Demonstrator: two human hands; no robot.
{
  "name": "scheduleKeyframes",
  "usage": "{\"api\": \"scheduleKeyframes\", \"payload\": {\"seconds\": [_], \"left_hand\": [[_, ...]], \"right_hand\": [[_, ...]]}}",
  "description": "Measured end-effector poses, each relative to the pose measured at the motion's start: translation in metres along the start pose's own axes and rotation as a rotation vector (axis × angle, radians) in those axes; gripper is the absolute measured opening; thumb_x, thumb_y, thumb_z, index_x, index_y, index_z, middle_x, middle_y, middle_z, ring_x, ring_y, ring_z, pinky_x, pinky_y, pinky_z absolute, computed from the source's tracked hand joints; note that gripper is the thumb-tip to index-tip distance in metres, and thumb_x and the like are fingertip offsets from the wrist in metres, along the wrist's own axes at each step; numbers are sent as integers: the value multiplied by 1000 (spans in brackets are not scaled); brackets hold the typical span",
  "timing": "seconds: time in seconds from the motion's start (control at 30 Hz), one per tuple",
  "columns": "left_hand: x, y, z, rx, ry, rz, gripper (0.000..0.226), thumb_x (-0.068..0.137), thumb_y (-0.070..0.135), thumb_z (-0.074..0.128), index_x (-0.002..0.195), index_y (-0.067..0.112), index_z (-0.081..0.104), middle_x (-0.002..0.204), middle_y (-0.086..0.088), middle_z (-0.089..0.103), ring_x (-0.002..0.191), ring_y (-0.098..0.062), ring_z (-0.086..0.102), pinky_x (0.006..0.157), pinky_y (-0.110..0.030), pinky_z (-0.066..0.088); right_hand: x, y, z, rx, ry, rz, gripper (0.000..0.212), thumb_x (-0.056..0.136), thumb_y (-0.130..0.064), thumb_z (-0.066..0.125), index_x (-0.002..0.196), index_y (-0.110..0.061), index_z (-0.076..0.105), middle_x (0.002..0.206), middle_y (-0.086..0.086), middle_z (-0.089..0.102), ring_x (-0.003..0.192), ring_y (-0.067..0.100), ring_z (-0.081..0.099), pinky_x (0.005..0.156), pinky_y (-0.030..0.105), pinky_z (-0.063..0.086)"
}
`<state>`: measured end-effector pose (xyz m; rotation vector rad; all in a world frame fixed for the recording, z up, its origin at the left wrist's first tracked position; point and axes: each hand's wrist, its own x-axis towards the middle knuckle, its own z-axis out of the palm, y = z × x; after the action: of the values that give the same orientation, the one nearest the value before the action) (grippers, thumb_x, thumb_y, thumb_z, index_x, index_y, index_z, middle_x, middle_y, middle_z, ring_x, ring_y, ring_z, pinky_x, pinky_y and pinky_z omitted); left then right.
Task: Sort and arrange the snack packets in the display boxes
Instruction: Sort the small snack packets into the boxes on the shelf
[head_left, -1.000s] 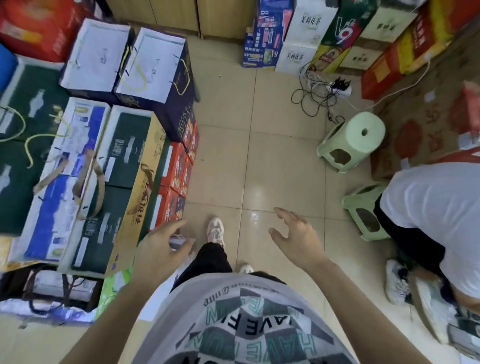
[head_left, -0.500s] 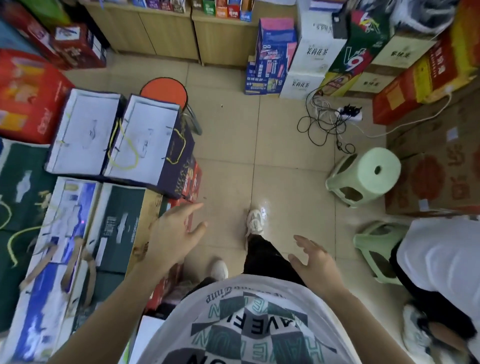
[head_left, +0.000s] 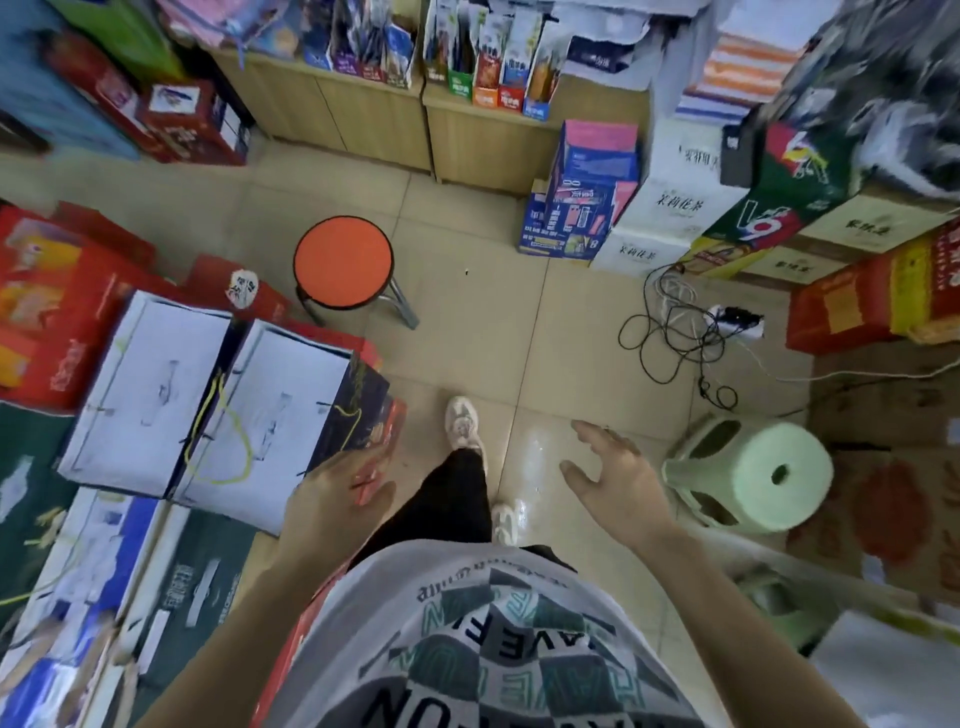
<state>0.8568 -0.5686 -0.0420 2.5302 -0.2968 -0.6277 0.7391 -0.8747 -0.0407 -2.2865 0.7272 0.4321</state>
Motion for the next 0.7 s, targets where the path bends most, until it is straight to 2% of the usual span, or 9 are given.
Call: {"api": "scheduleKeyframes", "payload": {"seconds": [0.1,0.23,0.33,0.43,0.53,0.63,0.7], "left_hand": [[60,12,-9,-29,64,-14,37,82,21,79,118,26,72,101,3,74,87,-26,69,75,-39,57],[141,36,-37,-74,135,11,21,85,21,77,103,29,70,90,2,72,79,-24,67,69,-36,54],[200,51,-62,-99,140,9,30,82,20,76,107,31,62,88,2,71,80,-25,67,69,-40,57],[254,62,-86,-59,136,31,34,79,28,73,113,28,70,97,4,72,87,-25,69,72,-40,57],[308,77,-108,-53,140,27,41,78,29,71,118,26,71,104,4,73,93,-23,69,75,-40,56],[363,92,-121,-12,131,-1,42,79,22,79,121,22,73,102,-2,73,95,-28,70,76,-39,53],[399,100,-127,11,129,-16,44,78,30,73,121,21,73,104,-3,74,94,-30,70,76,-40,54]], "right_hand": [[56,-18,-21,14,15,9,52,93,-27,68,142,-17,53,132,3,63,123,25,57,103,40,47],[111,-40,-48,16,10,77,53,94,-29,67,143,-18,52,135,0,62,123,19,58,101,33,47],[148,-53,-68,7,-14,105,52,94,-31,66,143,-20,52,134,-1,63,120,17,59,94,27,45],[186,-62,-89,17,-25,133,52,94,-31,66,143,-19,52,133,0,64,117,18,61,92,30,47],[233,-73,-109,30,-29,156,53,94,-29,67,144,-20,52,133,0,64,117,17,60,92,32,47],[293,-83,-125,41,-42,146,53,94,-30,66,144,-21,51,133,-1,63,119,17,59,97,35,48],[339,-91,-136,45,-49,118,52,93,-30,67,143,-22,52,132,-2,63,121,19,58,102,40,48]]}}
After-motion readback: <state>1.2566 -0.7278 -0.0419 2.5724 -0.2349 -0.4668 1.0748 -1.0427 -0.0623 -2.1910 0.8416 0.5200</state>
